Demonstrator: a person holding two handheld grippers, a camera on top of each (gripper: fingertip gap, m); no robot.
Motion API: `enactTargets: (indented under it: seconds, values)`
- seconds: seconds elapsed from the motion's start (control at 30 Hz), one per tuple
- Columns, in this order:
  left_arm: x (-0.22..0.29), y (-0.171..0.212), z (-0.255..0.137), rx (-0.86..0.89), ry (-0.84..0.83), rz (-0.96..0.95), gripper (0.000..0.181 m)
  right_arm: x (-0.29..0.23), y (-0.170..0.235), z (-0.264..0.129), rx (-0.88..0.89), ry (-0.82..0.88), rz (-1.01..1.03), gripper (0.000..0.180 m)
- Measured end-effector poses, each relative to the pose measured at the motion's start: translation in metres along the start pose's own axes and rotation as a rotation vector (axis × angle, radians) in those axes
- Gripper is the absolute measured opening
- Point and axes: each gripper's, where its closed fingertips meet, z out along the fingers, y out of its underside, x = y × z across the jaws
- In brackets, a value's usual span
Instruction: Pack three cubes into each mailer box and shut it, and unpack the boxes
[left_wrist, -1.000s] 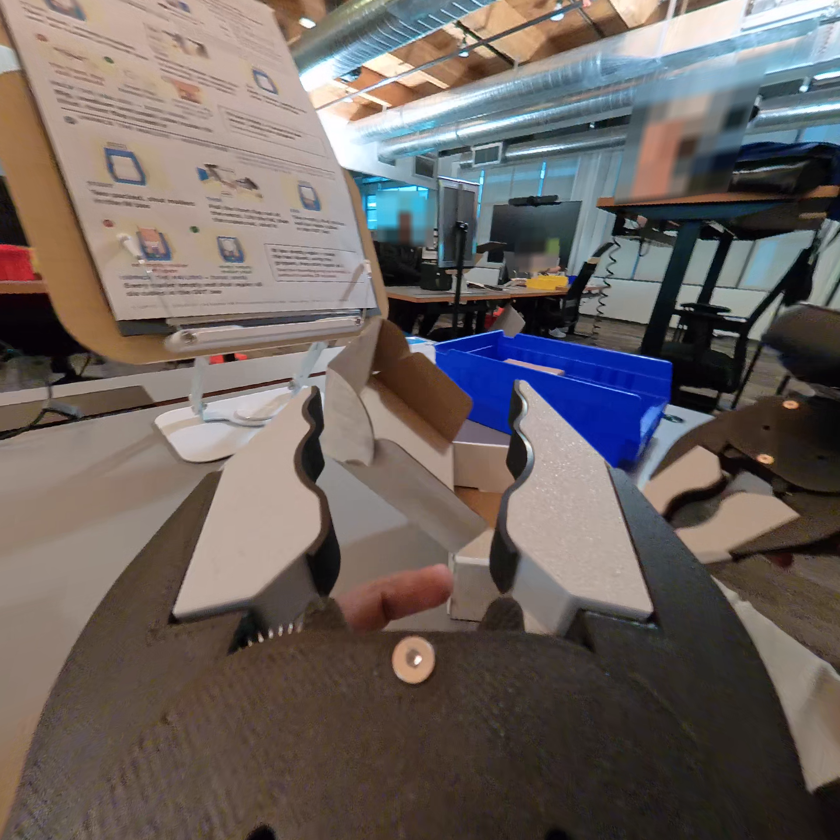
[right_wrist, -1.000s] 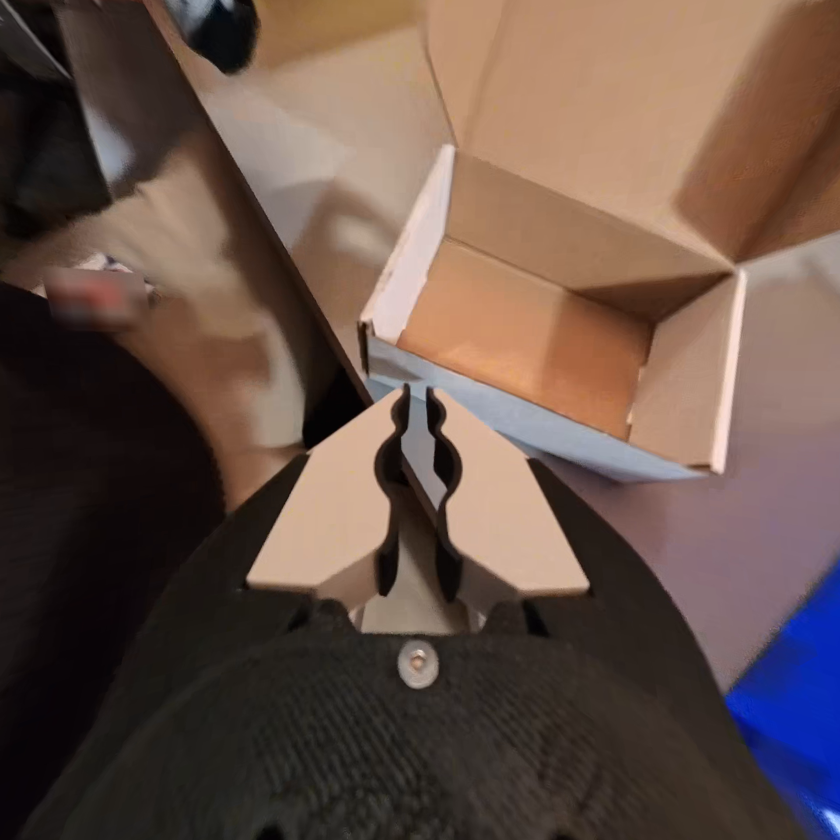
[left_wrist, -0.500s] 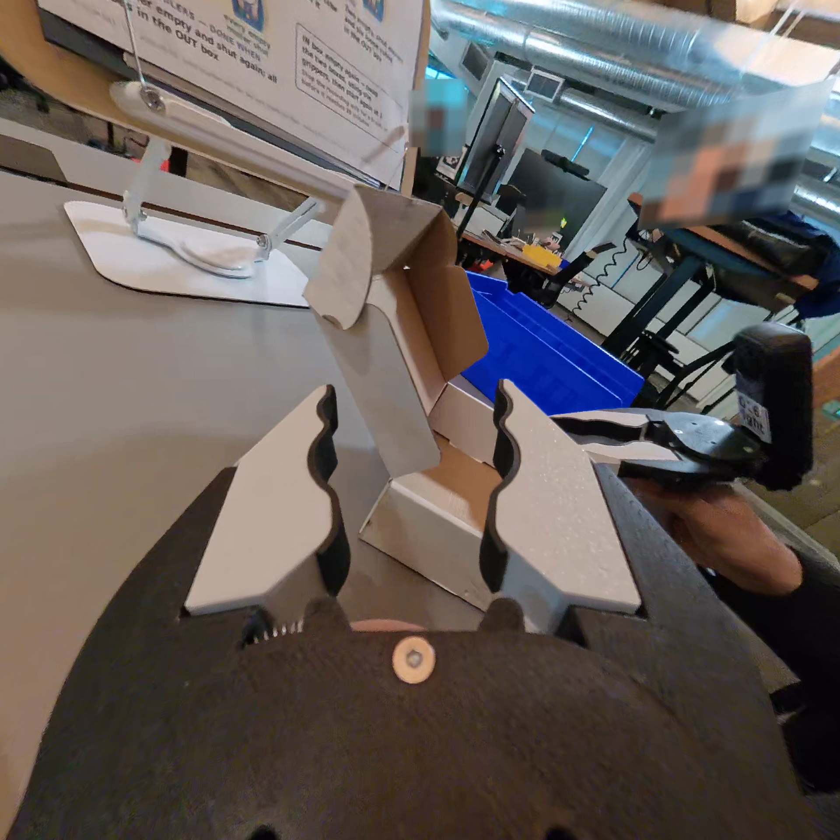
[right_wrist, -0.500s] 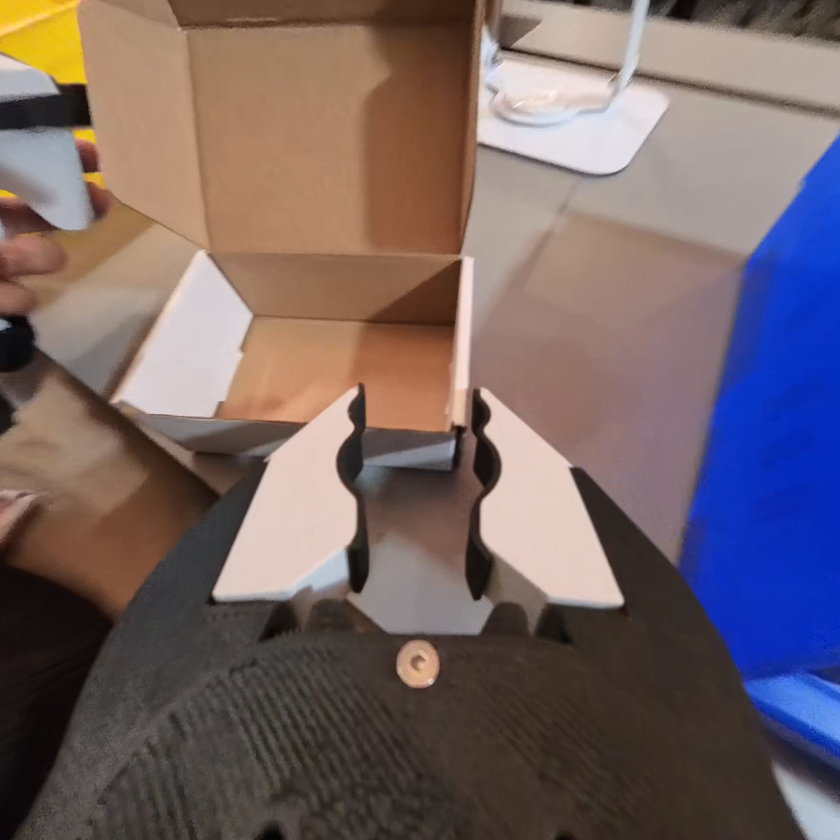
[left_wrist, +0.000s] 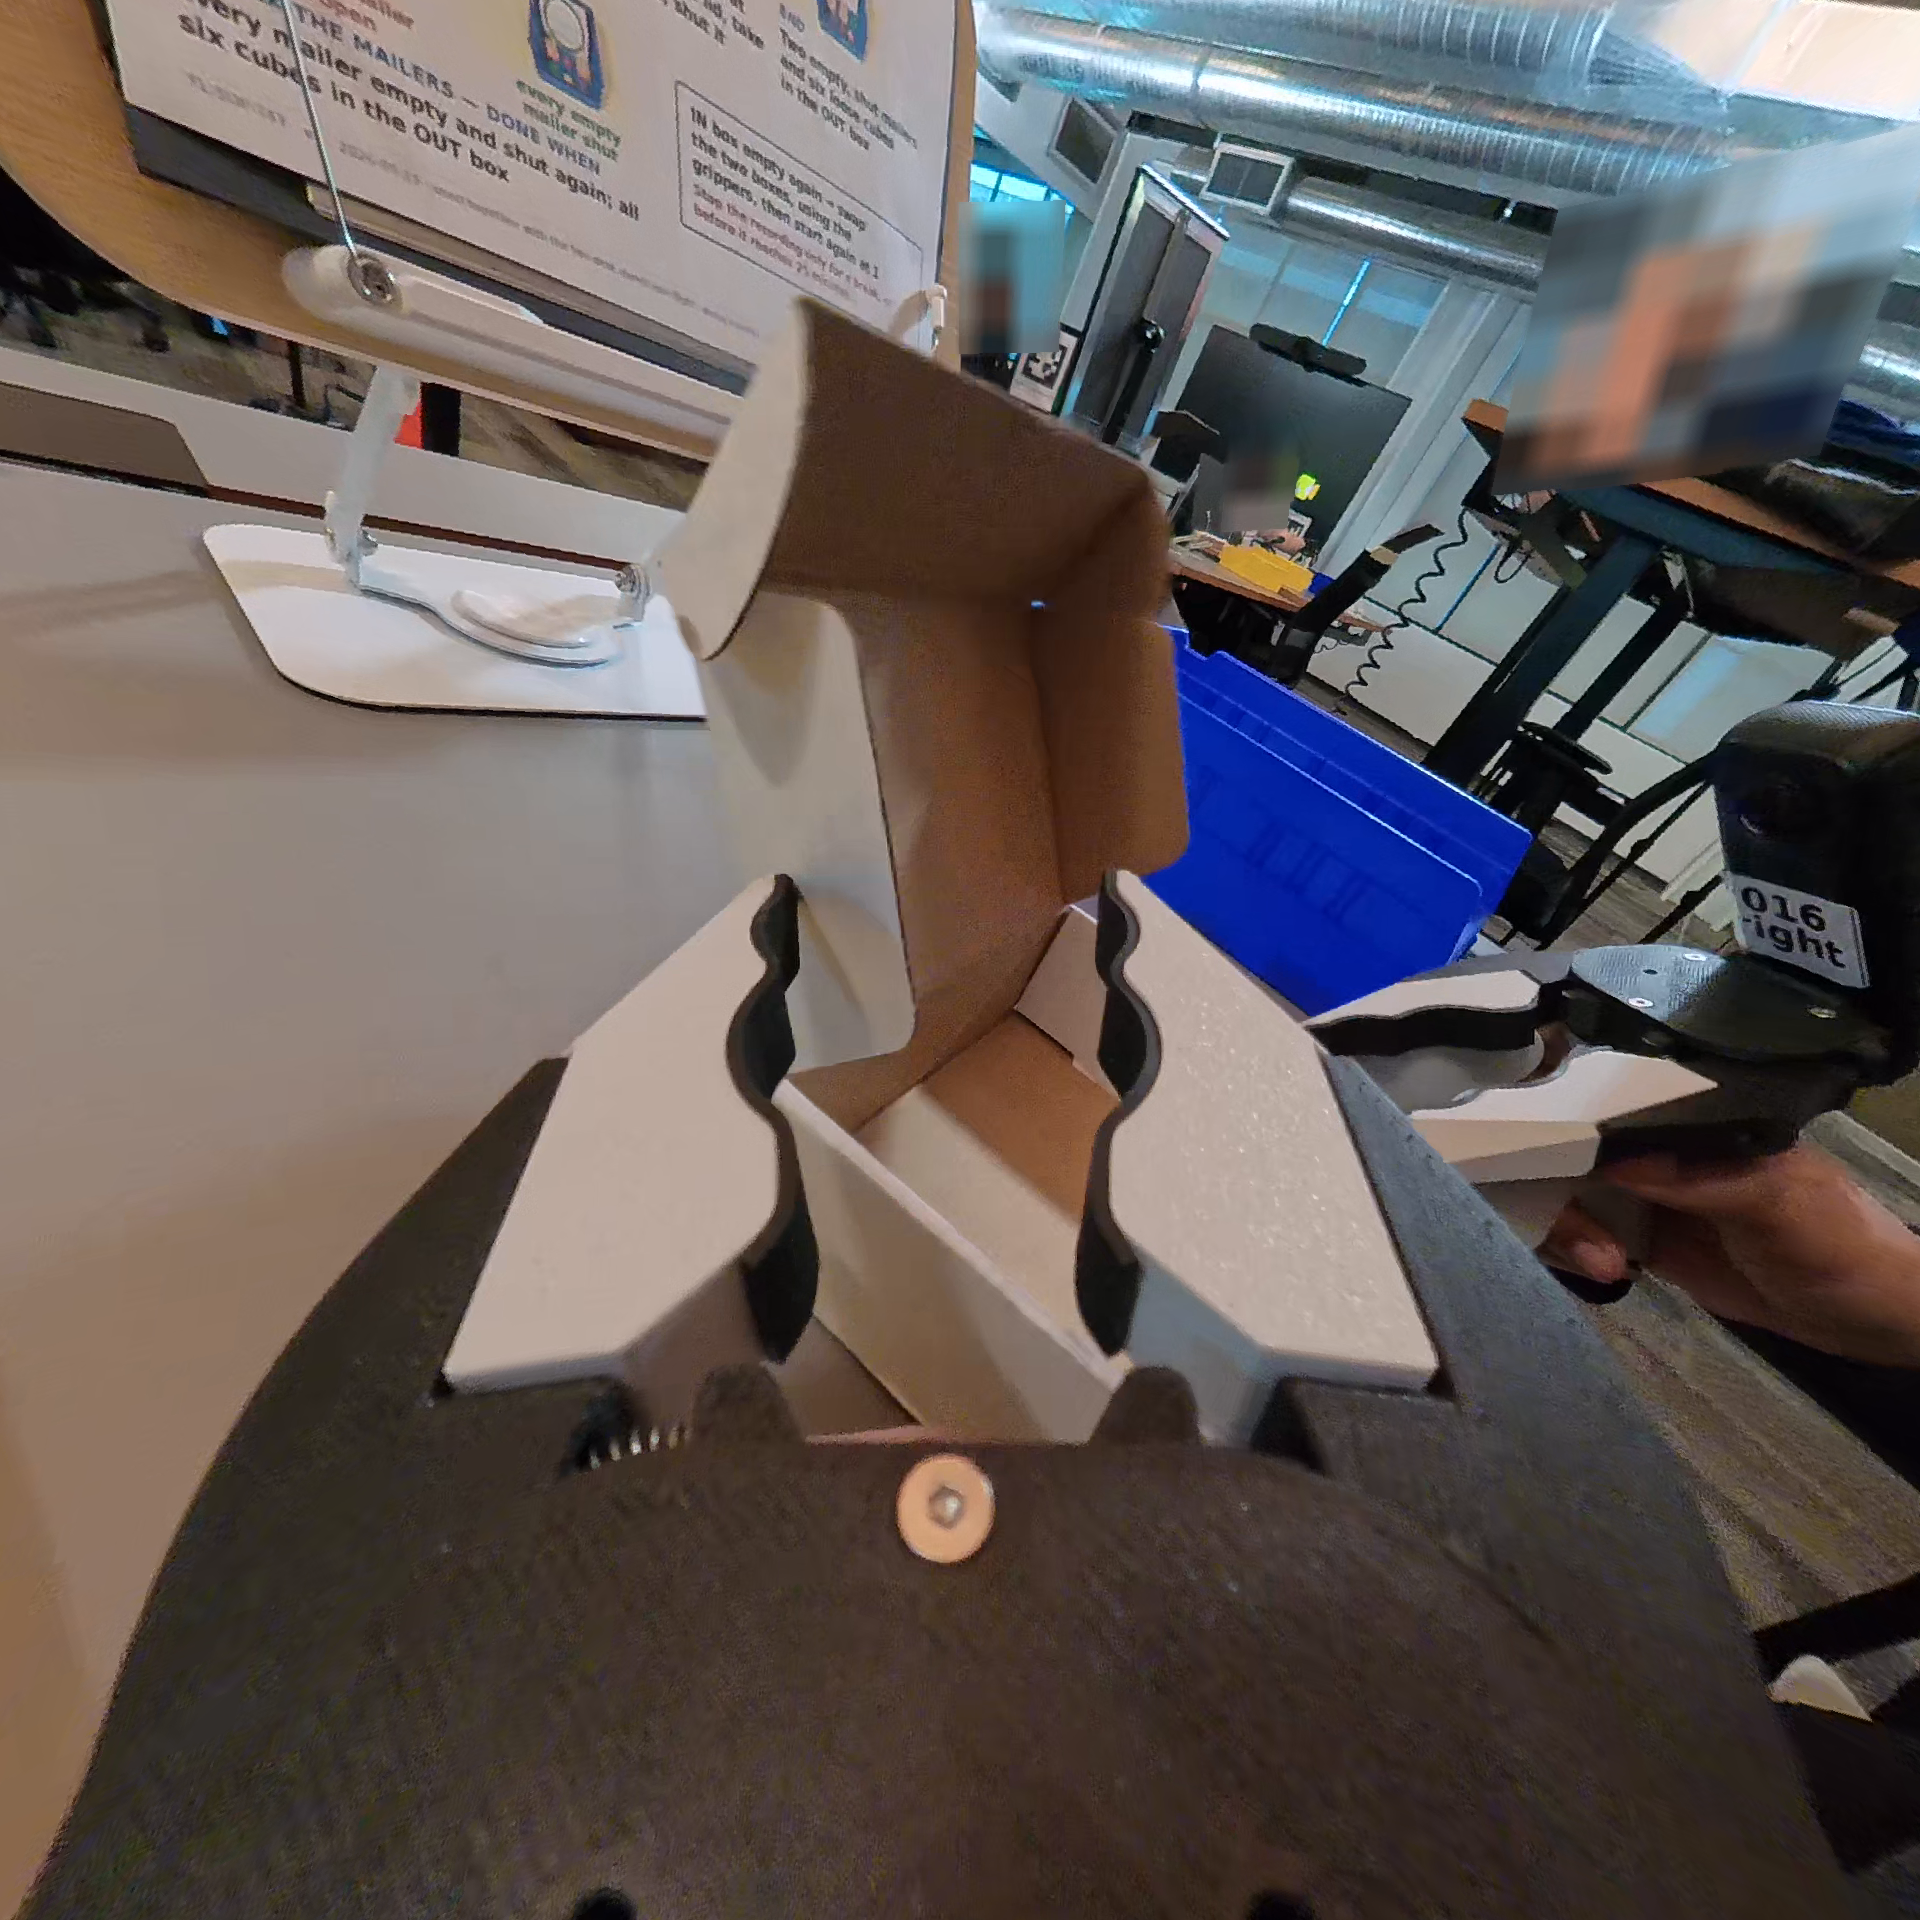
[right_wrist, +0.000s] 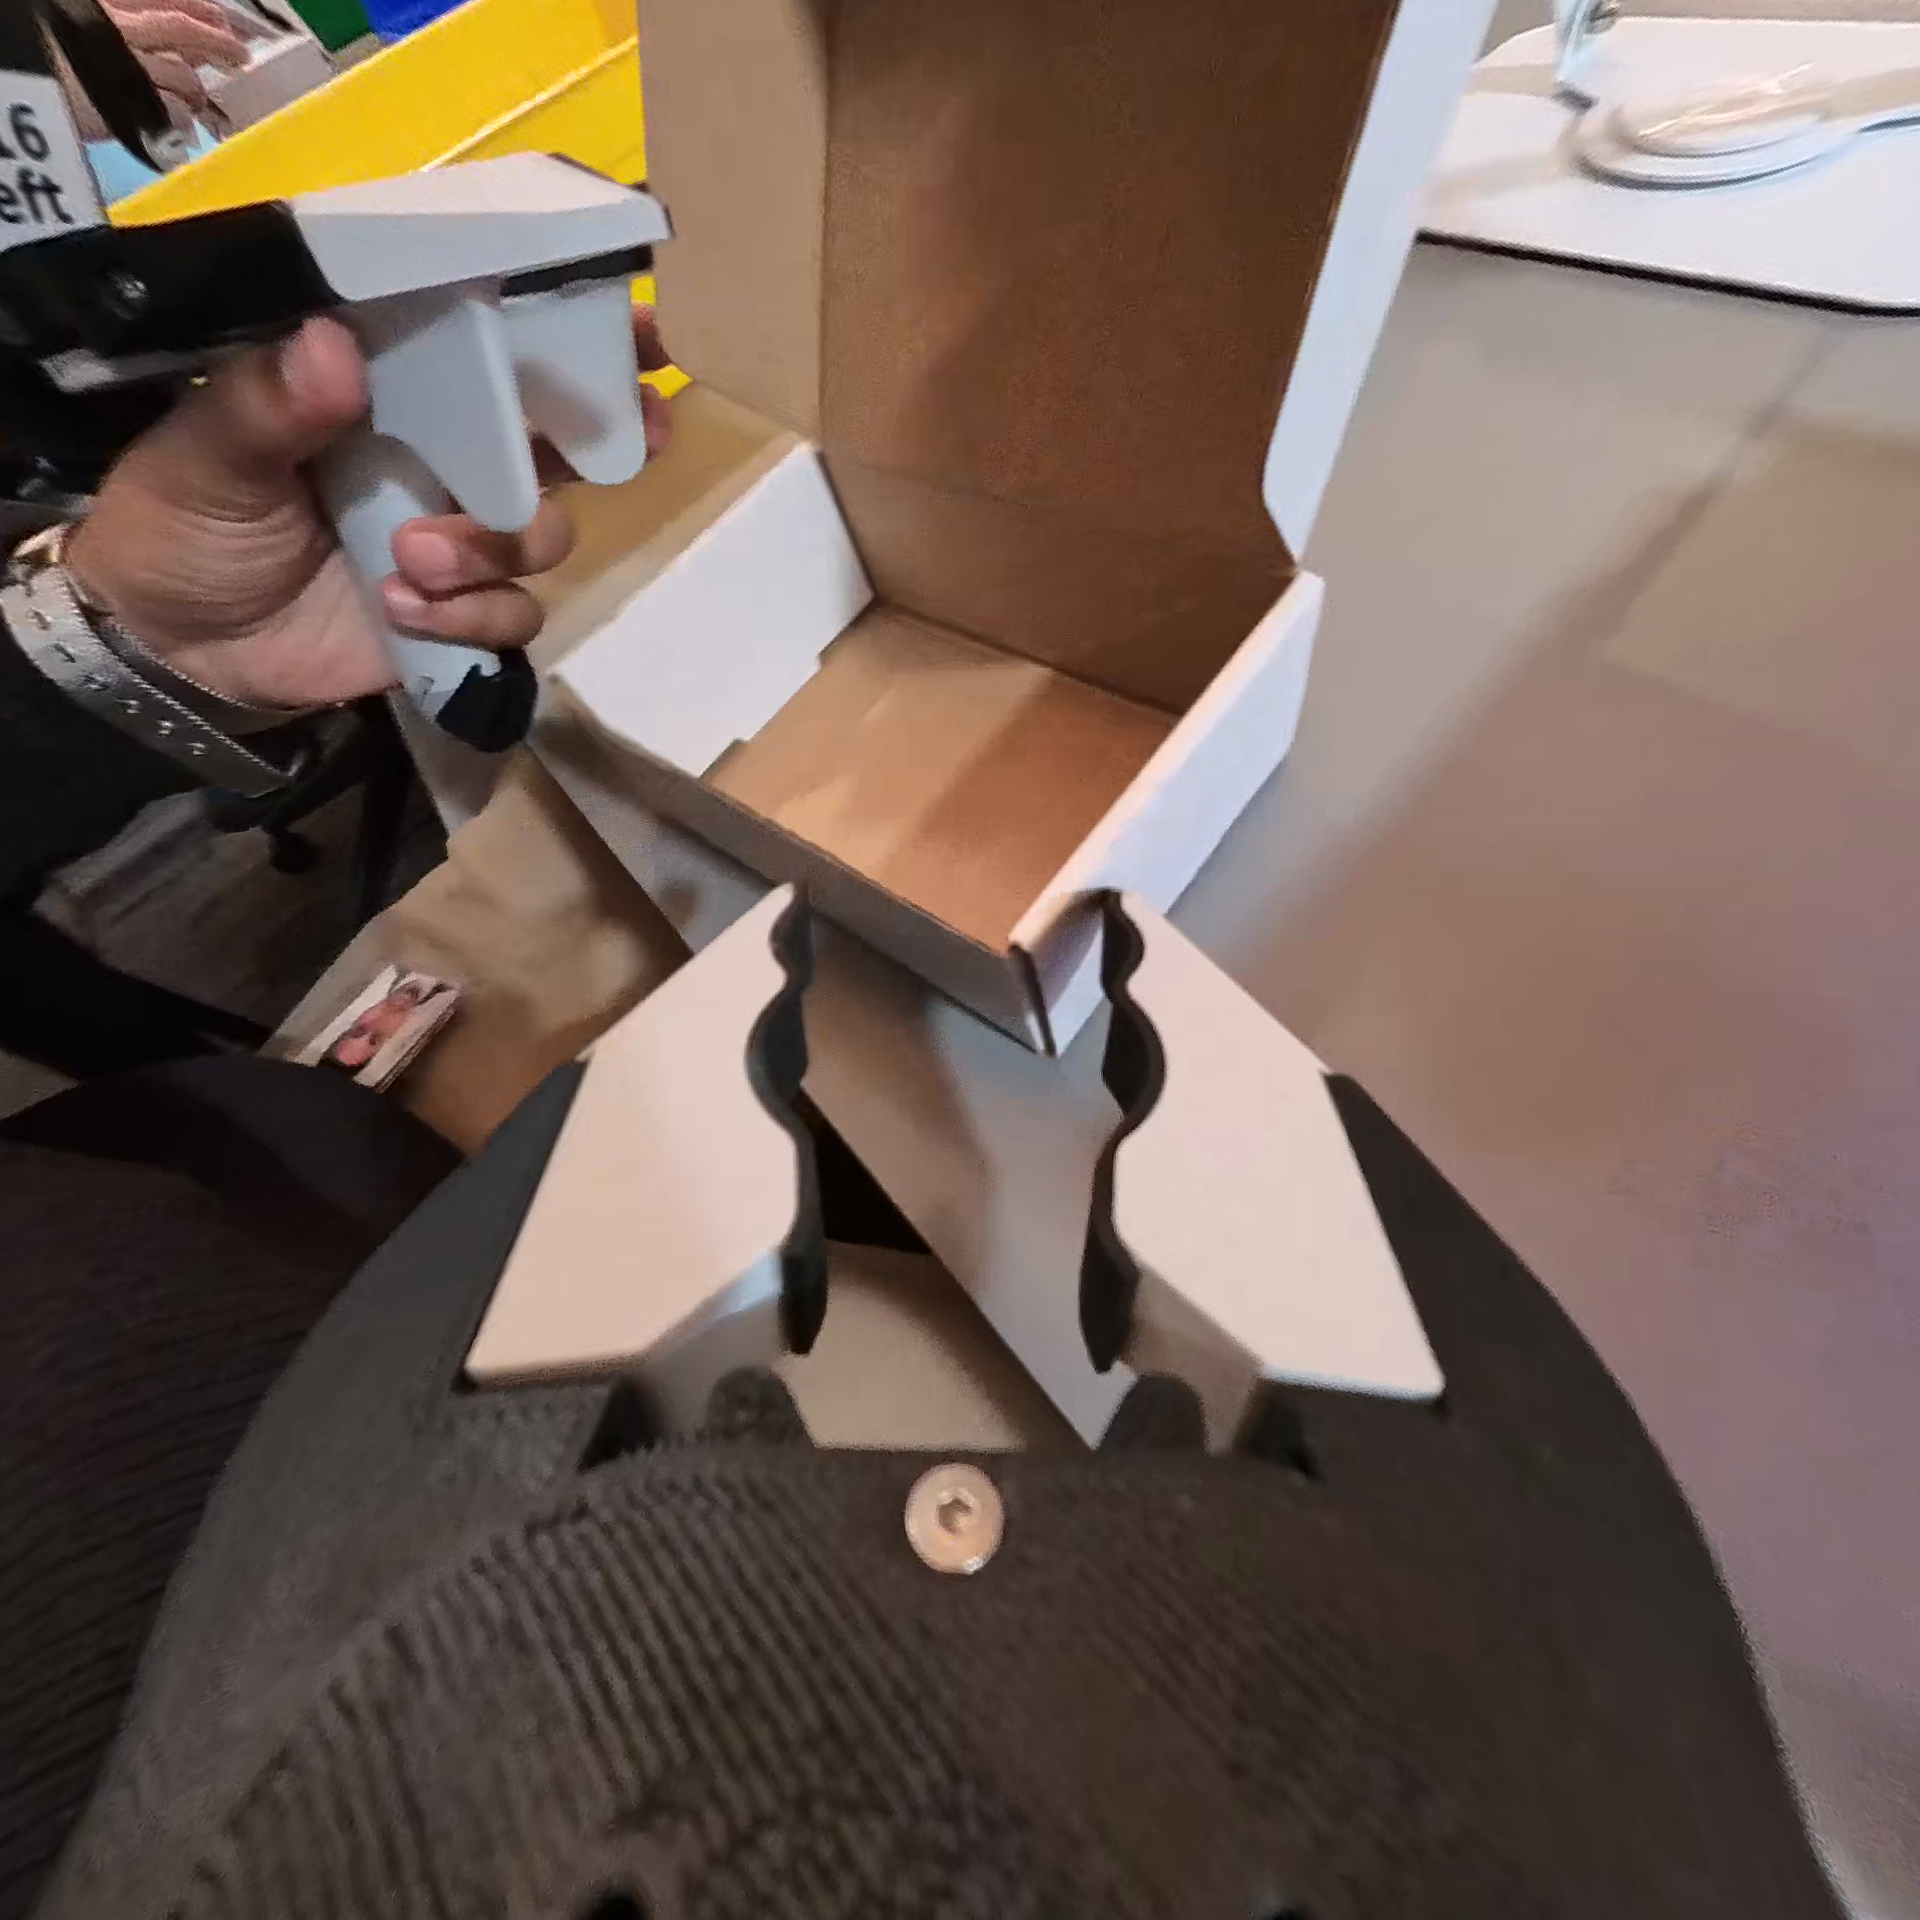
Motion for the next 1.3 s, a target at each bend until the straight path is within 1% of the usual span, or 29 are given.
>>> enactTargets:
  seconds: [0.03,0.2,0.37,0.43,0.5,0.6,0.63,0.77,0.87,0.93,1.0,1.1,1.2,1.23,1.3]
  values:
    - [0.001,0.0,0.0,0.001,0.004,0.007,0.056,-0.002,0.001,0.001,-0.002,-0.005,-0.005,0.055]
    - [0.006,0.005,0.002,-0.023,0.011,0.064,0.054,0.005,-0.003,0.0,-0.007,0.049,-0.069,0.056]
    - [0.006,0.008,0.002,-0.033,-0.006,0.123,0.053,0.028,-0.044,-0.015,0.194,0.155,-0.119,0.063]
    - [0.007,0.009,0.003,-0.041,-0.012,0.132,0.052,0.039,-0.054,-0.015,0.23,0.187,-0.111,0.063]
    - [0.007,0.011,0.003,-0.056,-0.019,0.145,0.046,0.039,-0.056,-0.007,0.231,0.158,-0.083,0.061]
    - [0.013,0.015,0.003,-0.083,-0.008,0.171,0.036,0.026,-0.06,0.002,0.237,0.085,-0.082,0.057]
    - [0.016,0.016,0.003,-0.091,-0.003,0.187,0.035,0.022,-0.058,0.005,0.225,0.08,-0.097,0.061]
    - [0.02,0.025,0.005,-0.122,-0.035,0.342,0.045,0.017,-0.049,0.008,0.17,0.113,-0.174,0.061]
    - [0.023,0.037,0.007,-0.17,-0.04,0.434,0.051,0.019,-0.04,0.011,0.128,0.13,-0.162,0.069]
    - [0.023,0.047,0.008,-0.228,-0.037,0.473,0.055,0.022,-0.032,0.013,0.092,0.131,-0.149,0.073]
    - [0.023,0.056,0.007,-0.286,-0.028,0.515,0.064,0.022,-0.027,0.012,0.076,0.121,-0.135,0.073]
    - [0.024,0.061,0.001,-0.323,-0.023,0.507,0.068,0.02,-0.024,0.001,0.083,0.123,-0.118,0.079]
    - [0.027,0.063,-0.012,-0.325,-0.025,0.492,0.07,0.024,-0.026,-0.015,0.098,0.174,-0.161,0.079]
    - [0.027,0.059,-0.016,-0.302,-0.04,0.51,0.069,0.026,-0.029,-0.02,0.111,0.197,-0.188,0.078]
    - [0.026,0.042,-0.022,-0.201,-0.094,0.574,0.062,0.026,-0.037,-0.026,0.139,0.226,-0.249,0.072]
